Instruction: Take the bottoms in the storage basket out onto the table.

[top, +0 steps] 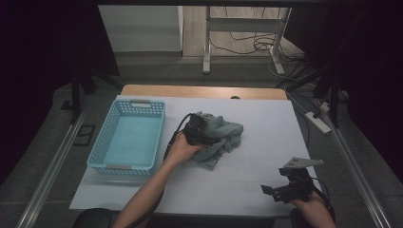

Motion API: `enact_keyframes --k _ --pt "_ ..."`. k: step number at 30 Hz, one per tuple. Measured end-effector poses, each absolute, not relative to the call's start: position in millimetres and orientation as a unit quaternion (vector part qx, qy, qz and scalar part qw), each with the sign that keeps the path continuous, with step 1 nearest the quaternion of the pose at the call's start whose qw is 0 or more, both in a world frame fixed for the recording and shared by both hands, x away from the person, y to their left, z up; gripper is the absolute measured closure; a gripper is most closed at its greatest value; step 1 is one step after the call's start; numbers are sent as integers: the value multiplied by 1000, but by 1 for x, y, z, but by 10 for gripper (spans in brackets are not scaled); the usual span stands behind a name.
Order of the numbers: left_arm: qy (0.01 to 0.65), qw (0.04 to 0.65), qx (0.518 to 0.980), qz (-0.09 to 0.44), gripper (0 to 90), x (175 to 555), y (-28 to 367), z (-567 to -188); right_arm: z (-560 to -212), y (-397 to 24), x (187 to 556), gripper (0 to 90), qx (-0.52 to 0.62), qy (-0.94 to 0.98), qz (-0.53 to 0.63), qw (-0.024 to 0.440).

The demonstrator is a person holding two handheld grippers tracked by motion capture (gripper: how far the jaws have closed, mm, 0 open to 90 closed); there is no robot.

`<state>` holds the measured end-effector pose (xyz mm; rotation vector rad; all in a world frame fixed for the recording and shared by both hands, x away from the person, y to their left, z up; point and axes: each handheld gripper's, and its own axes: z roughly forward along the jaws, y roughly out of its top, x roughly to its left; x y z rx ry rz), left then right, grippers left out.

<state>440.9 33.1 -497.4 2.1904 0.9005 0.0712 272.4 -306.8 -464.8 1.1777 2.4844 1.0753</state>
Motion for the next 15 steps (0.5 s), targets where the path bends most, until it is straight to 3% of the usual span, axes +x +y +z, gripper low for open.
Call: enact_keyframes --k 15 --pt "351 381 855 15 55 439 38 -493 -465 -307 273 1 397 838 362 94"
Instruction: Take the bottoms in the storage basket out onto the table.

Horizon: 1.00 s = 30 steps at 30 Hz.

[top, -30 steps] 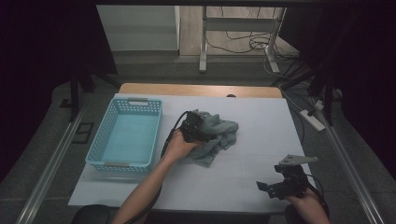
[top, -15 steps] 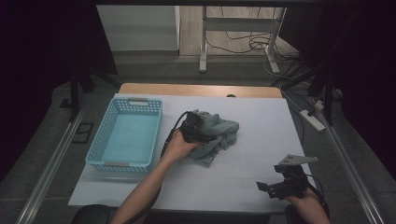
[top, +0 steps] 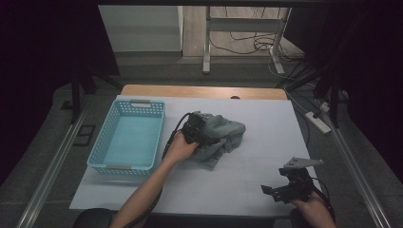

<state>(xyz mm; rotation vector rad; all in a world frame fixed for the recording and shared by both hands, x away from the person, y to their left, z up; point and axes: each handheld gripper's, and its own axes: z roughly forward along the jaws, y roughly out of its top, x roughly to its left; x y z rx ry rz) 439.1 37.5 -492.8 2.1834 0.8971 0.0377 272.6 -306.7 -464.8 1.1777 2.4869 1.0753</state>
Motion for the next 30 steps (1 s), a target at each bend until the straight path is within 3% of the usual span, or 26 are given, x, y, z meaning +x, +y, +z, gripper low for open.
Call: enact_keyframes --k 10,30 --pt "337 394 855 9 0 435 39 -487 -465 -307 273 0 396 839 361 92" --pt "303 408 861 -2 0 427 45 -469 -465 -306 273 0 396 840 360 91"
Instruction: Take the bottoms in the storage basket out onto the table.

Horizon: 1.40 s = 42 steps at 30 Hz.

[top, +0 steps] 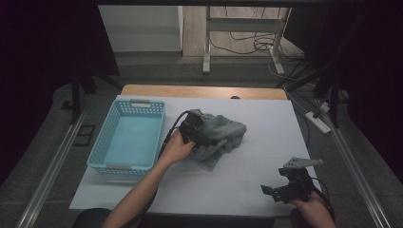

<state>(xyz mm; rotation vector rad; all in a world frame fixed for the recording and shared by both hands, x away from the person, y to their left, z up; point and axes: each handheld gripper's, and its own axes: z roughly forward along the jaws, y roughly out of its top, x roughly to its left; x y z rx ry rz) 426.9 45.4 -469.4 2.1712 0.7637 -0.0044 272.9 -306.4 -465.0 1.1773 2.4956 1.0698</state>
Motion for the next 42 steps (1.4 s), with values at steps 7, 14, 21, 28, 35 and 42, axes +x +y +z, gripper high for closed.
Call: enact_keyframes --k 7,14,21,28,35,42 --pt "300 418 858 -6 0 424 50 -466 -465 -306 273 0 396 840 360 91" --pt "307 434 847 -16 0 421 54 -465 -465 -306 273 1 396 840 359 91" --pt "307 438 845 -15 0 417 57 -462 -465 -306 273 1 396 840 359 91" --pt "304 442 844 -12 0 414 60 -458 -465 -307 273 1 396 840 360 90" --pt "300 443 845 3 0 410 62 -454 -465 -307 273 0 396 839 362 91" --pt "299 447 843 15 0 406 65 -447 -465 -307 272 0 395 839 363 90"
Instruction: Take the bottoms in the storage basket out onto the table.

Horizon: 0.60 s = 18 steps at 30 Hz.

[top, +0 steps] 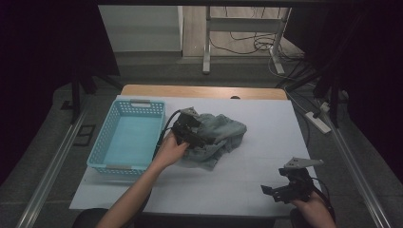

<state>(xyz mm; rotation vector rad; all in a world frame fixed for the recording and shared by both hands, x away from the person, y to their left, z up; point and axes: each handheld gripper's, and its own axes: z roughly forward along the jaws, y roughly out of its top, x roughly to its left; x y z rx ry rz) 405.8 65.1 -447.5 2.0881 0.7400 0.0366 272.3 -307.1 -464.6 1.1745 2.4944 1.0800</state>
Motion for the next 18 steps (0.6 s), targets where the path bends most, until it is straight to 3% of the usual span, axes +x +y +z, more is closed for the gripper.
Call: enact_keyframes --k 18 --pt "296 456 839 2 0 394 71 -445 -464 -307 272 1 395 837 367 91"
